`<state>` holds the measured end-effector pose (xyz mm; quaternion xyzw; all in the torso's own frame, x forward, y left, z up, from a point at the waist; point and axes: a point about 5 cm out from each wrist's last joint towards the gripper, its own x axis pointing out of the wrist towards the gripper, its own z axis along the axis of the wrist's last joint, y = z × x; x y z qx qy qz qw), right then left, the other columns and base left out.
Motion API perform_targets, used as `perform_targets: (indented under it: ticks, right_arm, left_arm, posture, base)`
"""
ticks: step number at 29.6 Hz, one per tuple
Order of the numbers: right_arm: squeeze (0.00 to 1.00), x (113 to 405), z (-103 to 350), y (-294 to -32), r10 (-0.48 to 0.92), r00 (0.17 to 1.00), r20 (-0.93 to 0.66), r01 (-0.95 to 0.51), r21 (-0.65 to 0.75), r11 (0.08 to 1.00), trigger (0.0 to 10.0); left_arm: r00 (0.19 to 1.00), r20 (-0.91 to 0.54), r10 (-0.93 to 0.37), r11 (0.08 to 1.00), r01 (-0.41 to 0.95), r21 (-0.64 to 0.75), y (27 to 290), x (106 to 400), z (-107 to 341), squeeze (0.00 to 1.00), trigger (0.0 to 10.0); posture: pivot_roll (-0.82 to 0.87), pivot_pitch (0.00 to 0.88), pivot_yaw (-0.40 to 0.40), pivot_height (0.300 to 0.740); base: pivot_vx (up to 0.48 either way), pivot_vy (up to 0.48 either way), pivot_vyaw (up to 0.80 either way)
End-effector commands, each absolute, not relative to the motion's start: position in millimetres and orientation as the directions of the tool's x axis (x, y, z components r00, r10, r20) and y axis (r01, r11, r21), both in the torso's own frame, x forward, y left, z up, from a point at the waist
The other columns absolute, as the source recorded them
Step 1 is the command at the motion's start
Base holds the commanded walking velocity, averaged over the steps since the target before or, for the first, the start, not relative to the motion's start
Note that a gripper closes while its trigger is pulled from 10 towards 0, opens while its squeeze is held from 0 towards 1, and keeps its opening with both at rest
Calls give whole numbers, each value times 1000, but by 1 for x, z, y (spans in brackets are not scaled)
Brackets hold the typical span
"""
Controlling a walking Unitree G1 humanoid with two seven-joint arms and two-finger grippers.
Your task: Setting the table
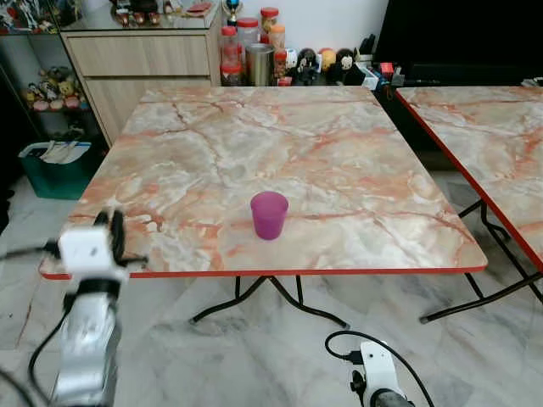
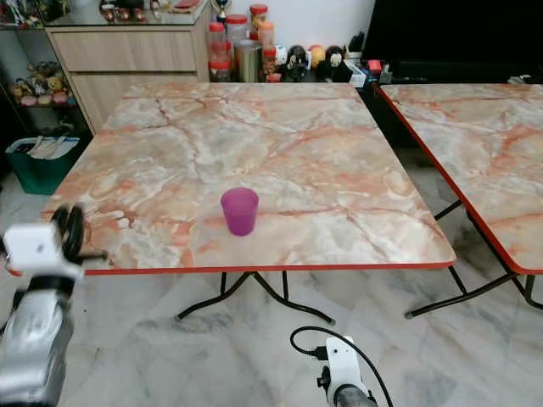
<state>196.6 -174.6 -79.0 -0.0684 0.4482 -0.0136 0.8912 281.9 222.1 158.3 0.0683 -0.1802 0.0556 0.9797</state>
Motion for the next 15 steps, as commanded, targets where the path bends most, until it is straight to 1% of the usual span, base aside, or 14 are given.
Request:
perform_targets:
  ticks: [1,2,3,4,6,7,12,14,15]
  right_arm:
    - [0,198,-78,-177,-95,602,-793,-23,-136,990,10000]
    - [0,198,-78,-177,-96,600,-794,-22,-137,990,10000]
    - [0,198,-78,-177,-96,600,-794,-22,-137,990,10000]
    - [0,197,-79,-176,-97,598,-796,-22,-138,990,10000]
    - [0,196,-79,-176,-98,597,-796,-21,-138,990,10000]
    - [0,197,-79,-176,-99,598,-795,-17,-136,991,10000]
    - [0,197,-79,-177,-101,601,-793,-21,-141,990,10000]
    - [0,197,-79,-177,-101,600,-793,-24,-143,989,10000]
    - [0,196,-79,-178,-100,601,-793,-28,-145,989,10000]
  left_arm:
    - [942,328,74,988,-114,105,219,282,155,0,10000]
    - [949,311,42,993,-73,88,210,289,155,0,10000]
    - [949,311,42,993,-73,88,210,289,155,0,10000]
    - [958,285,-20,997,-2,75,193,301,151,1000,10000]
    - [961,274,-44,997,26,70,184,306,149,1000,10000]
    - [964,253,-83,995,67,71,173,309,147,1000,10000]
    - [962,210,-175,984,167,57,146,317,145,1000,10000]
    - [964,193,-183,983,176,50,142,320,145,1000,10000]
    - [964,195,-182,983,181,25,139,322,146,1000,10000]
  posture:
    - [123,0,-22,714]
    - [119,0,-16,714]
    - [119,0,-16,714]
    - [108,0,-12,714]
    - [108,0,-12,714]
    - [97,0,-9,714]
    - [94,0,-12,714]
    - [93,0,-12,714]
    - [91,0,-11,714]
  base:
    - [0,0,0]
    - [0,0,0]
    - [0,0,0]
    - [0,0,0]
    - [0,0,0]
    - [0,0,0]
    - [0,0,0]
    - [0,0,0]
    - [0,0,0]
